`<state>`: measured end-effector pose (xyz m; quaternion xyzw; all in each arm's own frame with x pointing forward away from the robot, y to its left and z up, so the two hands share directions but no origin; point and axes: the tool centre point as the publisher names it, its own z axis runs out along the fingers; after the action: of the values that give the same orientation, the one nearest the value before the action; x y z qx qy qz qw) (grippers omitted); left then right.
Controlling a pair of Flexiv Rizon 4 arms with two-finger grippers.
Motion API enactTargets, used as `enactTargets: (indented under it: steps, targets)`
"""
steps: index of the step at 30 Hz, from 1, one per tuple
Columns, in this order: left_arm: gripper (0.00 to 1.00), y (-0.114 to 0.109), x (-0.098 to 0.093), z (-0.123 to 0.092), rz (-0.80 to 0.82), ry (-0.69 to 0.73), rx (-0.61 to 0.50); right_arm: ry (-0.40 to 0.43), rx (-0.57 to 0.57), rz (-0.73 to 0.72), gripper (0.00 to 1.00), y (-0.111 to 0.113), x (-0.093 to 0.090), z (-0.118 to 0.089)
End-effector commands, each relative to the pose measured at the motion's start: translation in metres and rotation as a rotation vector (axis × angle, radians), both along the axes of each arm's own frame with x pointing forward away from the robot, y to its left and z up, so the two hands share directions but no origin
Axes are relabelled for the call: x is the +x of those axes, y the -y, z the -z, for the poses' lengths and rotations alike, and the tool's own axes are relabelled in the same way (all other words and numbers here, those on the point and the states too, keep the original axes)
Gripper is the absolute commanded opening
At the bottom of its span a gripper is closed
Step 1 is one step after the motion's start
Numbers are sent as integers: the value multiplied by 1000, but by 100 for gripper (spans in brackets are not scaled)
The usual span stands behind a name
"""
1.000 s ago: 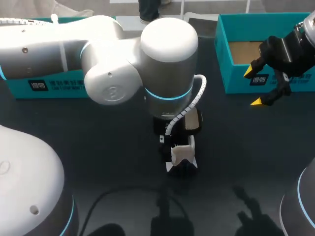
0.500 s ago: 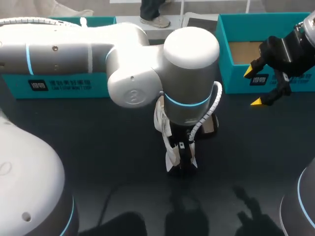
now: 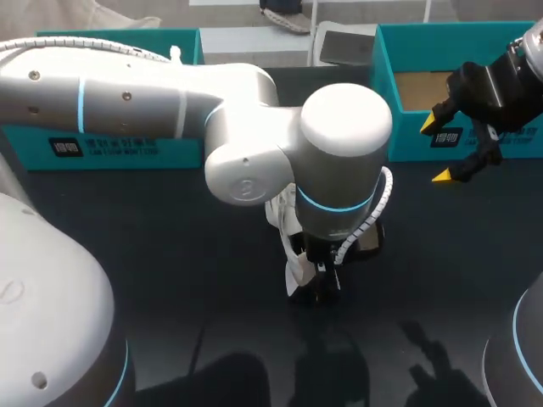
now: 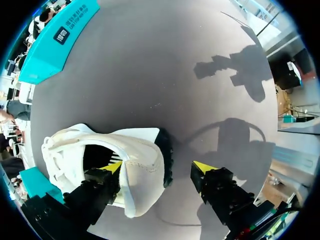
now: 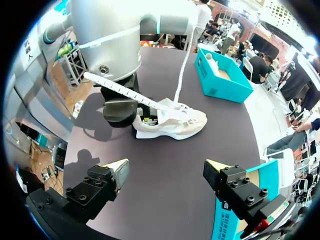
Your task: Take the shoe out of the shoebox, open the shoe tongue, remove and reinsert the insole, then place the shoe into the shoebox
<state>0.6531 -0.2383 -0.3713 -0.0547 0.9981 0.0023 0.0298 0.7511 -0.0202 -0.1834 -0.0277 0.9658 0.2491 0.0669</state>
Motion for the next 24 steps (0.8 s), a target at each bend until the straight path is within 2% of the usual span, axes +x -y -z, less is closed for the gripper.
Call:
enactTargets:
  steps: [1,3,4,8,9,13,15,17,18,20,24]
  targets:
    - [70,1,1,14,-2,-19,12,0,-2,1,100,0,0,0]
    - [64,0,2,20,-7,-27,18,0,-2,1,100,0,0,0]
    - [49,0,2,22,-6,-30,22,0,-2,1,100,0,0,0]
    - [24,-3,0,23,-13,-47,17,0,-2,1,100,0,0,0]
    - [2,-4,-1,22,-12,-56,19,0,-2,1,100,0,0,0]
    - [0,-9,-4,17,0,-112,31,0,-2,1,100,0,0,0]
    - [0,-15,-6,4,27,-173,37,0,-2,1,100,0,0,0]
    - [0,-23,-7,-13,70,-238,41,0,-2,1,100,0,0,0]
    - [0,-28,-6,-23,52,-211,59,0,-2,1,100,0,0,0]
    - [0,-36,-3,-44,100,-245,93,0,-2,1,100,0,0,0]
    - [0,-54,6,-96,157,-288,115,0,-2,1,100,0,0,0]
